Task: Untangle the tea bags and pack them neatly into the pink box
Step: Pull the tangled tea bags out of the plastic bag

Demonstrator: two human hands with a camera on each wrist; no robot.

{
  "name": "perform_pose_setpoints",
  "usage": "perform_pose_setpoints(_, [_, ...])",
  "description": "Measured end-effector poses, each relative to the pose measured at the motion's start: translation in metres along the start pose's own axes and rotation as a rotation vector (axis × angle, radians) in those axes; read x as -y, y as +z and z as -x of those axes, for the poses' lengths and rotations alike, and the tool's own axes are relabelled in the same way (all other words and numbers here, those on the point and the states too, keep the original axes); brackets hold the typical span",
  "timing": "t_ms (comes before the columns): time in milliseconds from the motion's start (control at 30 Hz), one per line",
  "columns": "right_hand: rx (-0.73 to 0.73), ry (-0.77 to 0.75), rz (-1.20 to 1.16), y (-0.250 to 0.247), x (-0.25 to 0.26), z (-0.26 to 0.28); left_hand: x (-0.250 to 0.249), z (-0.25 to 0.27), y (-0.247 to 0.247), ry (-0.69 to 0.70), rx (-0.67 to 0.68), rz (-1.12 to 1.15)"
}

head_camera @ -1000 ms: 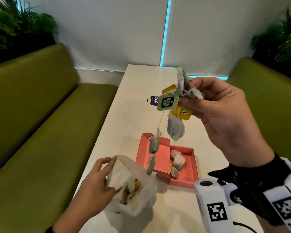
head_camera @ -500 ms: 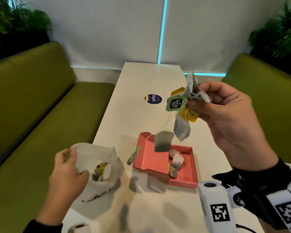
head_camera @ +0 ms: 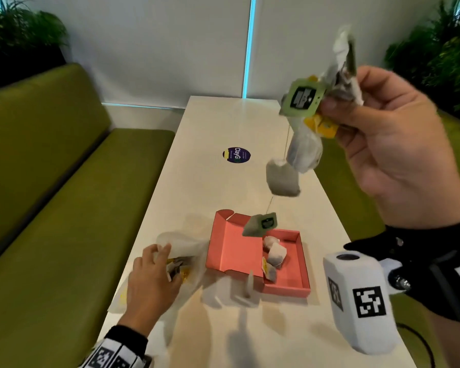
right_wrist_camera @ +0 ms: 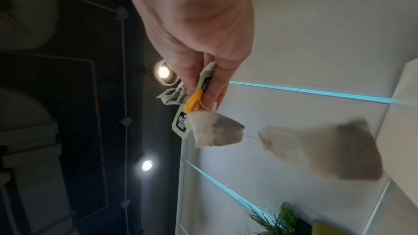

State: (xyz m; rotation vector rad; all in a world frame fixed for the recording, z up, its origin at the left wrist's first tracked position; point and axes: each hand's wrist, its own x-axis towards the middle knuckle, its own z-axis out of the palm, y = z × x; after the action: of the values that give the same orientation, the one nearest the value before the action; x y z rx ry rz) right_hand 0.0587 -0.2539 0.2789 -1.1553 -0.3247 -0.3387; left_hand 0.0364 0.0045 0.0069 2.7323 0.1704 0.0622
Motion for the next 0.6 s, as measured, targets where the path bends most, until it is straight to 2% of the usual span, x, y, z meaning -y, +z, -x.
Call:
perform_pose_setpoints(100, [0.033,-0.042,0.009,0.004,0.012,-0.010,0.003,-0.004,0.016,0.014,0.025,-0.031])
perform_pose_setpoints(167, [0.049,-0.056,0.025,0.005,0.017,-0.013,0.003,-0.004,0.023,-0.007,0.102,-0.017])
perform_pose_setpoints(300, [0.051,-0.063,0.065,0.002,0.020,-0.014,0.006,-0.009,0.036,-0.038,0.094,-0.019])
perform_pose_setpoints(467, [0.037,-0.042,0.067,-0.001,0.017,-0.014,0.011,-0.015,0.049,0.021,-0.035,-0.160])
perform_pose_setpoints(600, [0.031,-0.030,0.043,-0.001,0.013,-0.014,0.008,-0.019,0.055,-0.009,-0.171,-0.255])
